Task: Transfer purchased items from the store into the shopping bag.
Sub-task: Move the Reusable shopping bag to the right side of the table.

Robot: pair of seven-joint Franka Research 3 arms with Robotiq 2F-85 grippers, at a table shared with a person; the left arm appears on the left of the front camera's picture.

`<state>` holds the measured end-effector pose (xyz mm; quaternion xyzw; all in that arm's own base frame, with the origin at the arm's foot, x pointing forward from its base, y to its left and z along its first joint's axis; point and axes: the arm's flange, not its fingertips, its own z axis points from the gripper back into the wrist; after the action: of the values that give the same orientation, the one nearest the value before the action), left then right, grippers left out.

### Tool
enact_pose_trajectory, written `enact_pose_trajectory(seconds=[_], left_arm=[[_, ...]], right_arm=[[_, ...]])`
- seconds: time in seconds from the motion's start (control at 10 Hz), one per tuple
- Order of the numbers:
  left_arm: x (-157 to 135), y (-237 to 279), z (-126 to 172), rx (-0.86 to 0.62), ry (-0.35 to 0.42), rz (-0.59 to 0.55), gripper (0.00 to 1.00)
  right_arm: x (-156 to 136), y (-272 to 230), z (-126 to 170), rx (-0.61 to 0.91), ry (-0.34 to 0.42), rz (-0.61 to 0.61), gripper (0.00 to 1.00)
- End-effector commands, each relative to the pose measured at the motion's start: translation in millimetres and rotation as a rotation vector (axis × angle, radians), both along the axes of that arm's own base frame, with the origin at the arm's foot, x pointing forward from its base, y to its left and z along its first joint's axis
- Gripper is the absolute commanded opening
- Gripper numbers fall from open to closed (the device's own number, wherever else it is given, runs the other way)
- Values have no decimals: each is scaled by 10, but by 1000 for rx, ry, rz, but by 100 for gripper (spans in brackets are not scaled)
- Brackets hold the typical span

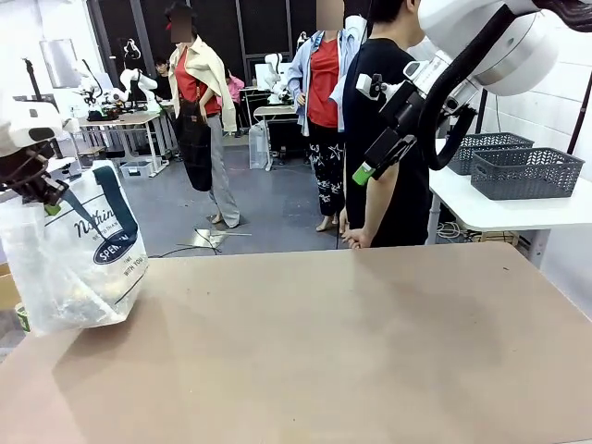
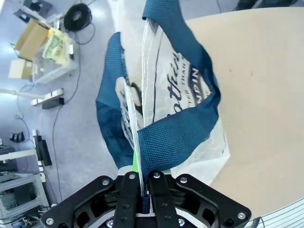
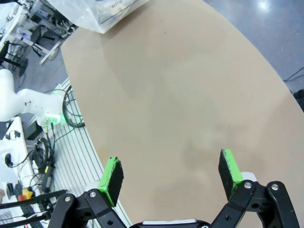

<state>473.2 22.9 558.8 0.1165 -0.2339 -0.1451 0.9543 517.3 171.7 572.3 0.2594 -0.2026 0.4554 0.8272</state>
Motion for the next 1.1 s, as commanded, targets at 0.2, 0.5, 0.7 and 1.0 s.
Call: enact_pose_trajectory(seconds=[0.2, 0.5, 0.7, 1.0], left_arm=[[-232, 208, -178, 60, -46, 32, 0], [-337, 171, -246, 94, -78, 65, 0], [-432, 223, -163, 107, -113, 96, 0], [-415, 262, -188, 108, -102, 100, 0]], right_arm=[[-10, 15, 16, 14, 17, -8, 100], [-10, 15, 16, 14, 17, -8, 100], [-10, 15, 16, 14, 17, -8, 100], [-10, 15, 16, 14, 17, -8, 100]])
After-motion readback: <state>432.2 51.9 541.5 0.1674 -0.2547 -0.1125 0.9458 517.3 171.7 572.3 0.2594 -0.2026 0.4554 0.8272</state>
